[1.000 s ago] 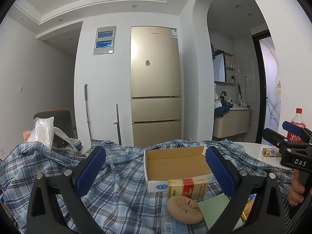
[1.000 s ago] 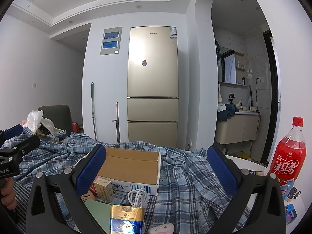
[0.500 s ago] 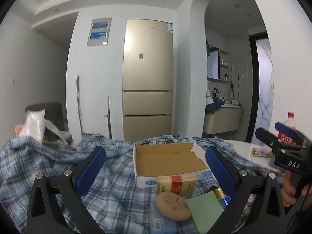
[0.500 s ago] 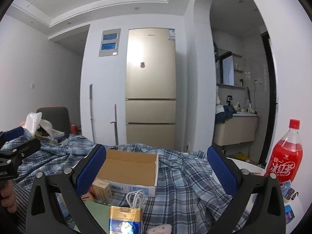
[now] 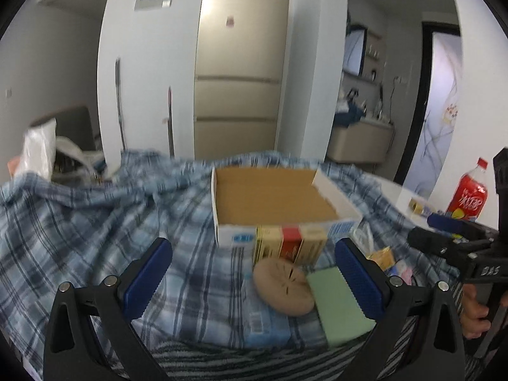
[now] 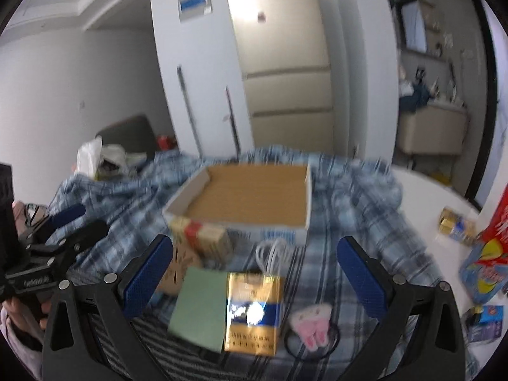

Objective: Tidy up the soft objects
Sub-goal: 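Lower the right gripper onto the gold-and-blue cigarette pack and grasp it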

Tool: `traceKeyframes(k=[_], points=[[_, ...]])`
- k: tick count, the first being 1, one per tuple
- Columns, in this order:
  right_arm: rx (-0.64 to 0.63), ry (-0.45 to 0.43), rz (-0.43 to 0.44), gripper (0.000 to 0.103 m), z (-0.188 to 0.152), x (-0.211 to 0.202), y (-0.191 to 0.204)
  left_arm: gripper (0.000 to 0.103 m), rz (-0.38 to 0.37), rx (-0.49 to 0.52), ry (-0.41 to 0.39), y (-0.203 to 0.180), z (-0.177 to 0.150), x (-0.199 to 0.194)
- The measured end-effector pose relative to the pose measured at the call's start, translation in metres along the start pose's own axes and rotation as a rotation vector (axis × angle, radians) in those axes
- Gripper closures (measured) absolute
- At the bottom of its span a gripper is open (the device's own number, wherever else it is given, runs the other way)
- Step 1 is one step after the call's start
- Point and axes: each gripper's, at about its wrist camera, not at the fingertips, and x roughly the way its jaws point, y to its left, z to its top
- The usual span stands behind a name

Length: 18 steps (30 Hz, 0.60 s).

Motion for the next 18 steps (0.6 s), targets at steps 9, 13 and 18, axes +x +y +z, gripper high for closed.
traceKeyframes(k=[9, 13, 18], points=[[-0.031, 0.211, -0.102, 0.01, -0.02, 0.04, 0.004, 0.0, 0.061, 0.011, 0.127, -0.001, -0.016, 0.029], [-0.075, 0.293, -0.083, 0.01, -0.027, 0.055, 0.009, 0.0, 0.062, -0.015, 0.162, 0.003, -0.016, 0.034], [-0.089, 0.33, -0.106, 0.018, -0.031, 0.061, 0.01, 0.0, 0.066, -0.007, 0.165, 0.002, -0.016, 0.034]])
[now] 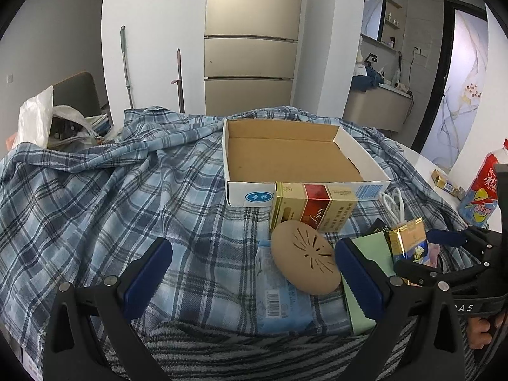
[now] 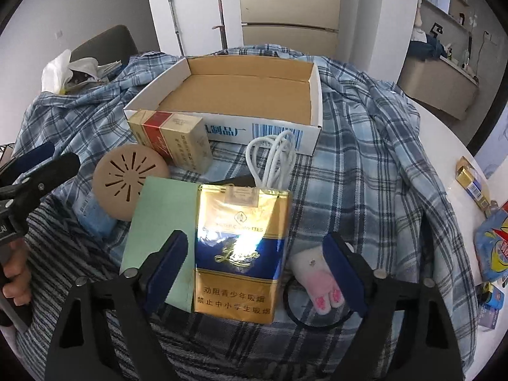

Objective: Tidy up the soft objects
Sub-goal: 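Lower the right gripper onto the gold-and-blue cigarette pack and grasp it, then grasp the cream red-banded cigarette box with the left gripper while the right holds the gold pack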

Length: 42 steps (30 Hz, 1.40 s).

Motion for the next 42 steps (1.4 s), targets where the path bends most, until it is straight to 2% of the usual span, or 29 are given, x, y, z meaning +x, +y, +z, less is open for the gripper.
traceKeyframes(k=[1, 4, 6, 7, 12, 17, 20, 23, 28, 33, 36, 42], points=[[-0.005, -0.001, -0.006, 0.019, 0.0, 0.0, 0.002, 0.0, -0.002, 0.006, -0.002, -0.001, 0.0, 0.0], [-0.014, 0.015, -0.017, 0.03, -0.001, 0.004, 0.005, 0.0, -0.002, 0.024, -0.011, -0.004, 0.0, -0.001], [-0.011, 0.029, -0.017, 0.046, -0.001, 0.007, 0.005, 0.0, 0.0, 0.034, -0.012, -0.006, -0.001, -0.002], [-0.007, 0.032, -0.017, 0.048, -0.001, 0.008, 0.004, 0.0, 0.001, 0.036, -0.011, -0.007, -0.001, -0.001], [0.001, -0.006, -0.013, 0.048, 0.0, 0.0, 0.002, 0.0, -0.011, 0.025, 0.001, -0.006, -0.001, 0.0], [0.046, -0.134, 0.029, 0.048, 0.001, -0.023, -0.006, 0.0, -0.039, 0.038, -0.016, -0.007, 0.0, -0.004], [0.094, -0.215, 0.021, 0.048, 0.001, -0.036, -0.015, 0.0, -0.053, 0.051, -0.022, -0.009, 0.0, -0.005], [0.124, -0.255, 0.017, 0.048, 0.004, -0.043, -0.021, 0.0, -0.071, 0.071, -0.016, -0.014, 0.0, -0.004], [0.146, -0.379, -0.049, 0.048, 0.005, -0.061, -0.025, 0.0, -0.073, 0.106, -0.04, -0.028, 0.004, -0.007], [0.149, -0.51, -0.143, 0.048, 0.001, -0.081, -0.028, 0.0, -0.134, 0.122, -0.042, -0.037, 0.017, -0.006], [0.146, -0.516, -0.163, 0.048, 0.001, -0.081, -0.029, 0.0, -0.142, 0.094, -0.026, -0.035, 0.033, 0.005], [0.165, -0.483, -0.143, 0.048, 0.003, -0.076, -0.037, 0.0, -0.125, -0.044, 0.083, -0.013, 0.065, 0.051]])
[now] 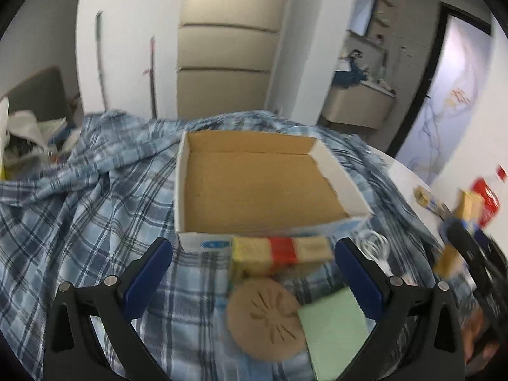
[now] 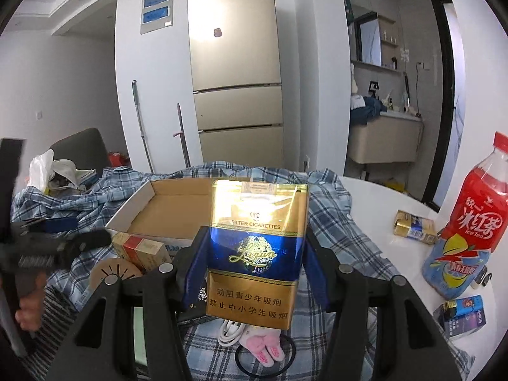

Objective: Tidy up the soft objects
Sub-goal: 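Grasp the cream red-banded cigarette box with the left gripper while the right holds the gold pack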

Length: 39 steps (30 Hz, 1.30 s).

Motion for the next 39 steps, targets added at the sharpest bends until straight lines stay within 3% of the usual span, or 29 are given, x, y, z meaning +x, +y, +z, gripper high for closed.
traceKeyframes(k=[1, 3, 8, 11, 13, 18, 23, 26, 28, 29, 31, 35, 39], points=[[0.003, -0.001, 0.004, 0.048, 0.0, -0.001, -0.001, 0.002, -0.006, -0.009, 0.01, 0.004, 0.004, 0.006], [-0.002, -0.001, 0.009, 0.048, -0.002, -0.002, -0.001, 0.02, -0.019, -0.022, 0.03, 0.011, 0.009, 0.015], [-0.047, -0.01, 0.011, 0.048, -0.004, -0.003, 0.009, 0.049, -0.113, -0.048, 0.105, 0.021, 0.011, 0.031], [-0.061, -0.021, 0.014, 0.048, -0.005, -0.005, 0.011, 0.061, -0.117, -0.029, 0.154, 0.018, 0.005, 0.038], [-0.063, -0.021, 0.016, 0.048, -0.004, -0.005, 0.011, 0.066, -0.163, -0.034, 0.175, 0.017, 0.002, 0.035], [-0.044, -0.001, 0.022, 0.048, -0.003, -0.001, 0.007, 0.069, -0.177, 0.038, 0.216, 0.005, -0.007, 0.025], [-0.051, 0.0, 0.027, 0.048, -0.004, -0.001, 0.008, 0.069, -0.21, 0.118, 0.244, -0.01, -0.022, 0.017], [-0.049, -0.002, 0.026, 0.048, -0.004, -0.002, 0.008, 0.068, -0.191, 0.143, 0.232, -0.014, -0.025, 0.013], [-0.045, 0.004, 0.026, 0.048, -0.004, 0.0, 0.007, 0.044, -0.188, 0.116, 0.217, -0.01, -0.023, 0.011], [-0.044, 0.006, 0.026, 0.048, -0.004, 0.0, 0.007, 0.02, -0.194, 0.102, 0.201, -0.008, -0.021, 0.009], [-0.044, 0.007, 0.027, 0.048, -0.004, -0.001, 0.008, 0.016, -0.16, 0.126, 0.164, -0.006, -0.017, 0.005], [-0.044, 0.004, 0.028, 0.048, -0.005, -0.001, 0.007, 0.016, -0.04, 0.29, 0.152, -0.015, -0.014, 0.001], [-0.046, 0.008, 0.029, 0.048, -0.005, -0.001, 0.007, 0.016, 0.168, 0.66, 0.098, -0.044, -0.028, -0.006]])
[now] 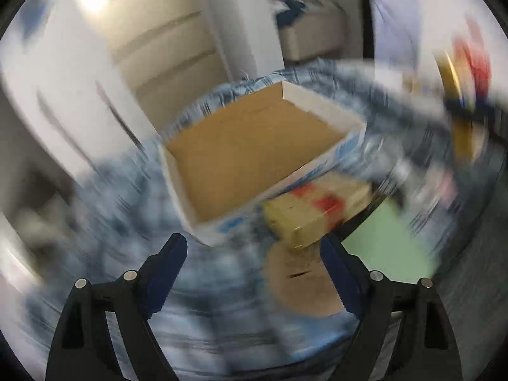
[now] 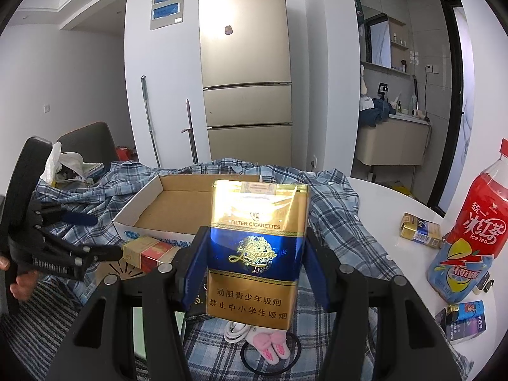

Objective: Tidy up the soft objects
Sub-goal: 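Grasp the cream red-banded cigarette box with the left gripper while the right holds the gold pack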

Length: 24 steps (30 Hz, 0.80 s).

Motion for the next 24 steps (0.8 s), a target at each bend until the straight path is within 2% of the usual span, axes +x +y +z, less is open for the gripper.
traceKeyframes(k=[1, 2, 4, 6, 11, 15, 18, 20, 21, 24], points=[[-0.001, 0.001, 0.002, 0.048, 0.0, 0.0, 0.0, 0.016, 0.057, 0.107, -0.014, -0.011, 0.001, -0.003], [-0.002, 0.002, 0.004, 0.048, 0.0, 0.0, 0.001, 0.016, 0.071, 0.186, -0.014, -0.02, 0.002, -0.005], [-0.007, 0.001, 0.003, 0.048, 0.0, 0.0, 0.002, 0.018, 0.017, 0.241, 0.024, -0.027, 0.008, -0.005], [-0.011, 0.002, 0.003, 0.048, -0.001, 0.0, 0.002, 0.029, -0.045, 0.289, 0.088, -0.035, 0.018, 0.001], [0.006, 0.006, 0.002, 0.048, -0.001, 0.0, 0.0, 0.034, -0.01, 0.487, 0.179, -0.064, 0.021, 0.016], [0.02, 0.015, -0.003, 0.048, 0.0, 0.001, -0.003, 0.034, 0.012, 0.518, 0.25, -0.077, 0.023, 0.031], [0.016, 0.01, -0.007, 0.048, 0.0, -0.001, -0.002, 0.034, 0.04, 0.54, 0.243, -0.083, 0.025, 0.037], [0.001, 0.014, -0.048, 0.048, 0.0, -0.001, 0.0, 0.034, 0.056, 0.553, 0.226, -0.086, 0.027, 0.039], [-0.009, 0.021, -0.073, 0.048, -0.001, 0.0, 0.0, 0.04, 0.064, 0.563, 0.212, -0.088, 0.028, 0.038], [0.007, 0.034, -0.053, 0.048, -0.001, 0.0, -0.003, 0.055, 0.083, 0.596, 0.187, -0.096, 0.026, 0.037]])
